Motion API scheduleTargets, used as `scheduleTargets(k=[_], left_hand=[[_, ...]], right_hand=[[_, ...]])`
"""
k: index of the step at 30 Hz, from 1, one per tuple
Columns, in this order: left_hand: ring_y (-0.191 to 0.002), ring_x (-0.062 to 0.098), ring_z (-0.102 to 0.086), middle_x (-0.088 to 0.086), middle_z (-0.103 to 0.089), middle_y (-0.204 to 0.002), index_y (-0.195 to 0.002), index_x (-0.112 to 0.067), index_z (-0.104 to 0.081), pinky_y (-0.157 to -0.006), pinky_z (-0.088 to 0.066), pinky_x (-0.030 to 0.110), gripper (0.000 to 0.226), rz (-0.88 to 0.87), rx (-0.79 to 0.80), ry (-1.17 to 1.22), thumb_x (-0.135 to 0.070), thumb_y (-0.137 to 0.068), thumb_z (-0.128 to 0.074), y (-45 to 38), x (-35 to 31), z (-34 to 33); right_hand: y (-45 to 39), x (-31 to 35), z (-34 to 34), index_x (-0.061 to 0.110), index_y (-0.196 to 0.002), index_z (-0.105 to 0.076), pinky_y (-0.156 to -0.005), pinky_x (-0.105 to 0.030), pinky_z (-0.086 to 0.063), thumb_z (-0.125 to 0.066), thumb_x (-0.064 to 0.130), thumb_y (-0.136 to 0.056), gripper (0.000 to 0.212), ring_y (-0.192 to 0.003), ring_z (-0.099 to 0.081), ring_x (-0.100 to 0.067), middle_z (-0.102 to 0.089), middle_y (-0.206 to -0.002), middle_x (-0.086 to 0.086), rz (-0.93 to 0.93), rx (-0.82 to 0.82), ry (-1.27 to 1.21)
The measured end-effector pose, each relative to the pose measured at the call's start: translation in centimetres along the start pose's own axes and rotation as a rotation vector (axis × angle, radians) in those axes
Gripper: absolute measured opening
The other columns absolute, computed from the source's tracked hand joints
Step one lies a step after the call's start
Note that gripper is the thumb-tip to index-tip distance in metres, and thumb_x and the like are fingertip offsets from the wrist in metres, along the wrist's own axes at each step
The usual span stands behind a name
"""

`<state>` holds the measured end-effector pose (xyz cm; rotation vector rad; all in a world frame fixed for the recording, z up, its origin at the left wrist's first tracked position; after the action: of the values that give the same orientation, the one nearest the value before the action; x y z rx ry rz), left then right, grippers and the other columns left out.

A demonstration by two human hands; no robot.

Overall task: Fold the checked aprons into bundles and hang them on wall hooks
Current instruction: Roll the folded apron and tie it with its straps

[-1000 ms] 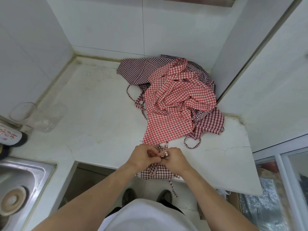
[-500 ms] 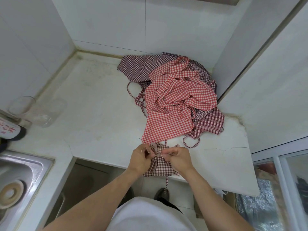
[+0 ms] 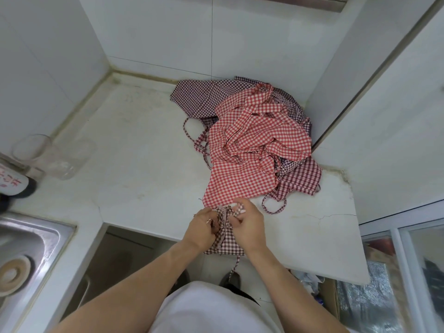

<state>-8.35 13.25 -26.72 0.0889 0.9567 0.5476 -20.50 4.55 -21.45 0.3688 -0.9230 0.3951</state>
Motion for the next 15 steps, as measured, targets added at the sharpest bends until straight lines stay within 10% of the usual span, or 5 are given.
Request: scheduleTargets(k=[4,15], left_hand=[[-0.096,0.019,-0.059,-0.002,-0.063,-0.103,-0.092,-0.015,-0.067,-0.087,-0.053,0.037,0.033,-0.049,-0.012,-0.064,0.007,-0.07,-0.055,0.2,-0.2,-0.1],[-0.083,0.021,-0.062,0.006,-0.07,-0.093,-0.096,-0.005,-0.067,-0.079,-0.05,0.034,0.016,-0.01,-0.068,-0.06,-0.021,-0.093,-0.066,0.8,-1.9,1.1]], right_hand=[[0.7,-1.3,-0.3,0.025,-0.136,-0.046,-0.073,-0.007,-0.05,-0.082,0.009,-0.08,0.069,-0.078,-0.066,0.004,-0.062,-0.104,0.011,-0.145,-0.115,-0.238],[0.8,-1.7,-0.5,0.013,-0.077,-0.073,-0.076,-0.005,-0.046,-0.088,0.007,-0.07,0.018,-0.082,-0.061,0.0,-0.061,-0.092,0.002,0.023,-0.171,-0.104]])
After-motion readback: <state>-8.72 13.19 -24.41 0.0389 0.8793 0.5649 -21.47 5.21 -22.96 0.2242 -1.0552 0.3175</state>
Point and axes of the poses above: each hand's wrist, its own y-axis away from the middle knuckle, its own z-axis out of the back of the hand, x = y × z, the point moved 9 cm from there along -y, towards the middle knuckle
